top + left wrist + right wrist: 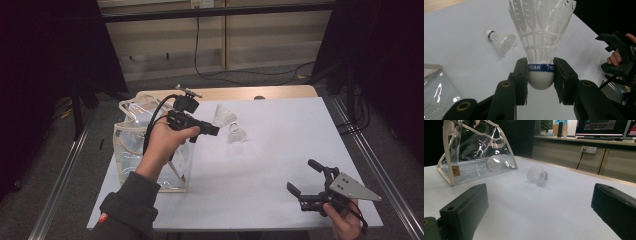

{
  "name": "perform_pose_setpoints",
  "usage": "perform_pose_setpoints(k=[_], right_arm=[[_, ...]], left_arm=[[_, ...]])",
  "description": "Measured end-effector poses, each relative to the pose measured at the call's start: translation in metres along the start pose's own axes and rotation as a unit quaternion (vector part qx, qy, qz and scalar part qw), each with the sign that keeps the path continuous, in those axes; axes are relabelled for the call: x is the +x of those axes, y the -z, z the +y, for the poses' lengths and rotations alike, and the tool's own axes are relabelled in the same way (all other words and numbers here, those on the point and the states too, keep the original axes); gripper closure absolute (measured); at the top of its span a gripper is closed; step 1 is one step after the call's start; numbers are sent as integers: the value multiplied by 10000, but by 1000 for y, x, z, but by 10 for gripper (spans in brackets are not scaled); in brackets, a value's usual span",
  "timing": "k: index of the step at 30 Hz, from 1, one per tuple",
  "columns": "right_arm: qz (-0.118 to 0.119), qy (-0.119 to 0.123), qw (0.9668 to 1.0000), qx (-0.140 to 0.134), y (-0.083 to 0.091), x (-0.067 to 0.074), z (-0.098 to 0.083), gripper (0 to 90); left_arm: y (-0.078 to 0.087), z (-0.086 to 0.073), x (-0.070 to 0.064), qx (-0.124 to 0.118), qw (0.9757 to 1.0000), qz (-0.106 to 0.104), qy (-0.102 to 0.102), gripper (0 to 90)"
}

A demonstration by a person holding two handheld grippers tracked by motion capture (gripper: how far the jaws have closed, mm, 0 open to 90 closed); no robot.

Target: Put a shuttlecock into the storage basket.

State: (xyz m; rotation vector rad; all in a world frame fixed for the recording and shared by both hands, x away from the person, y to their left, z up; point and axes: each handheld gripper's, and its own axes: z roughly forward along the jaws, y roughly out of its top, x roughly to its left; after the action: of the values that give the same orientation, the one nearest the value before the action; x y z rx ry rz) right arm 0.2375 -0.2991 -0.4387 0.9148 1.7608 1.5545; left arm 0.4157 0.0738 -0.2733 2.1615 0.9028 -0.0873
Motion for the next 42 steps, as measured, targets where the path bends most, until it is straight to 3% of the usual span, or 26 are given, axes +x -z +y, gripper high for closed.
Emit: perform_pose_setpoints(k=[11,42], right_arm=[[10,-4,10000,-8,0,0,0,7],[15,-5,10000,-8,0,0,0,7]], left_arm=[[6,4,3,-8,10000,34,6,657],[25,10,16,-175,9993,207,271,657]])
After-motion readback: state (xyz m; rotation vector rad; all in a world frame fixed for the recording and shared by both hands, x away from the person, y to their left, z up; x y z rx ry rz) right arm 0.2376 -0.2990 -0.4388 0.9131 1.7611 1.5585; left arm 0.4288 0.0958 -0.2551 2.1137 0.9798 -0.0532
